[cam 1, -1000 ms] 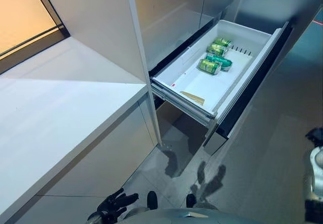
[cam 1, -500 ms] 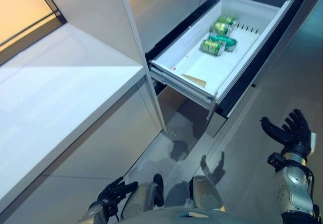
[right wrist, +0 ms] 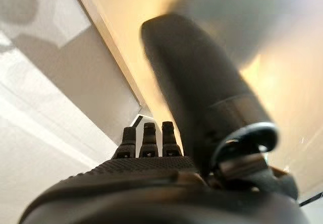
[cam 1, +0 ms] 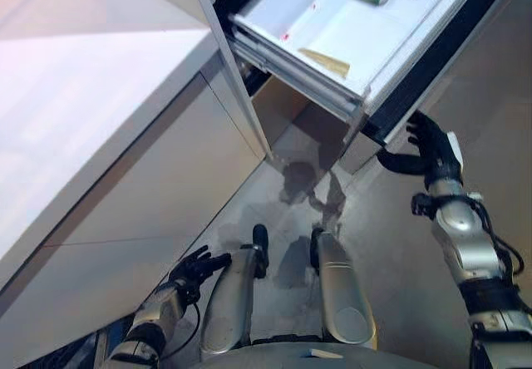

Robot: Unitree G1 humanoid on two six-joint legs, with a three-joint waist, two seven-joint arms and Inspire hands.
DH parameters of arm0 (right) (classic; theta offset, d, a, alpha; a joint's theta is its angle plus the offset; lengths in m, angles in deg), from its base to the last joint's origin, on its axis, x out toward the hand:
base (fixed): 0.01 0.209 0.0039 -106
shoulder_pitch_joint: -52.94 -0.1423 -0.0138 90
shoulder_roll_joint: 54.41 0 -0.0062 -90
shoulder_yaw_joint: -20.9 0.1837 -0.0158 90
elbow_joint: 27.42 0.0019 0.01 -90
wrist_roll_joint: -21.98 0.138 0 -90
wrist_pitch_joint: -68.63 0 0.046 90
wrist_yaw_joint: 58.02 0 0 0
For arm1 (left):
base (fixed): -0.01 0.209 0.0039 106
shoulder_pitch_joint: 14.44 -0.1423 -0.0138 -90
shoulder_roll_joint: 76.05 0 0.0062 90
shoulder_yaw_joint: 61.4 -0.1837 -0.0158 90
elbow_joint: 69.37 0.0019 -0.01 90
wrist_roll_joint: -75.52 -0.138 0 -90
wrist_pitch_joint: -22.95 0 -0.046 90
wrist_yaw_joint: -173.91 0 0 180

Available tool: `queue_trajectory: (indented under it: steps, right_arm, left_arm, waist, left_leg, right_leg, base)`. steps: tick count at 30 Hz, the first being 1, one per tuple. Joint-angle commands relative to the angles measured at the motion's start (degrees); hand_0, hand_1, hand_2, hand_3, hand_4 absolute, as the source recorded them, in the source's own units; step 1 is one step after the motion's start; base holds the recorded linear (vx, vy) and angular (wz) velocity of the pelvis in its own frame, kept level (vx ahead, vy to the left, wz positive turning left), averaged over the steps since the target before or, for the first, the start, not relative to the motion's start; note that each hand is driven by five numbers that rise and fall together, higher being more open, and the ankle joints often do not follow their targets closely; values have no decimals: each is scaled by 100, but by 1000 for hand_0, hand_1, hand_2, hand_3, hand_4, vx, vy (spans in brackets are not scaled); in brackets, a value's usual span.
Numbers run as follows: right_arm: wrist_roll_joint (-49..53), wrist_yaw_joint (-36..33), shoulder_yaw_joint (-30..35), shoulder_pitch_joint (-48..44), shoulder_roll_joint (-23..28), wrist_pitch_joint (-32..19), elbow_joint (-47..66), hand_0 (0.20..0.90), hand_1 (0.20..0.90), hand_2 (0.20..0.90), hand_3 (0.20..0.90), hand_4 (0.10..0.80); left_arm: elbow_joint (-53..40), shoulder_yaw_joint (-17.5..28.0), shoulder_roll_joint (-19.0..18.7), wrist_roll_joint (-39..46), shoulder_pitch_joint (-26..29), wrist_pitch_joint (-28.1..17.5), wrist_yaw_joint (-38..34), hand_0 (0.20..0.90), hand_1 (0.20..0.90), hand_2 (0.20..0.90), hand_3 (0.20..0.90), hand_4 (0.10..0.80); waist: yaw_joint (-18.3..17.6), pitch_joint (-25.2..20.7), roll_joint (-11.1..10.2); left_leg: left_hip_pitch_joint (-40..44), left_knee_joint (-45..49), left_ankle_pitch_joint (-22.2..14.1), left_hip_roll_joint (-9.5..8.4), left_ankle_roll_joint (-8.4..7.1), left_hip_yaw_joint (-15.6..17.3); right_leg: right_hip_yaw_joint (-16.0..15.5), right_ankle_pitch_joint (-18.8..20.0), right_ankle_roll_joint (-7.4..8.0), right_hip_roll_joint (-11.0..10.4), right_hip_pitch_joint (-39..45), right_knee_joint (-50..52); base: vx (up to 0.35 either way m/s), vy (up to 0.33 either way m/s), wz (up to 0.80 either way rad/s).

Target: Put drinks into fridge and close the fridge

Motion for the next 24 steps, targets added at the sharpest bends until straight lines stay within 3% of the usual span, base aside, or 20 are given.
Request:
queue_trajectory:
  steps: [1, 6, 15, 24]
  right_arm:
    - [-352, 196, -629, -1438, 177, -375, 214, 900, 900, 900, 900, 800]
    - [-312, 179, -1218, -2289, -47, -263, 122, 900, 900, 900, 900, 800]
    - [-387, 148, -2308, -3999, -920, -48, -517, 900, 900, 900, 900, 800]
    - [-636, -37, -2991, -4940, -1610, 41, -910, 900, 900, 900, 900, 800]
  left_arm:
    - [-131, -172, -275, 209, -80, -119, -288, 900, 900, 900, 900, 800]
    - [-113, -320, -200, 188, 146, -39, -406, 900, 900, 900, 900, 800]
    - [11, -631, -5, 382, 557, 103, -655, 900, 900, 900, 900, 800]
    - [15, -854, 67, 433, 647, 11, -575, 900, 900, 900, 900, 800]
  waist:
    - [364, -83, -103]
    - [512, -4, -93]
    - [945, 56, 44]
    - [1289, 56, 213]
  left_leg:
    - [106, 270, -496, -285, 516, 324]
    - [-26, 312, -445, -303, 490, 329]
    - [1, 131, -316, -389, 460, 249]
    - [91, -199, -132, -525, 461, 76]
  right_leg:
    - [-162, 551, -157, 359, 108, -581]
    - [-215, 621, -120, 327, 22, -598]
    - [-469, 652, -102, 131, 133, -744]
    - [-580, 705, -112, 68, 234, -980]
  base:
    - [-64, 0, -3]
    - [-23, 3, -3]
    - [23, 44, 7]
    - [-3, 38, 16]
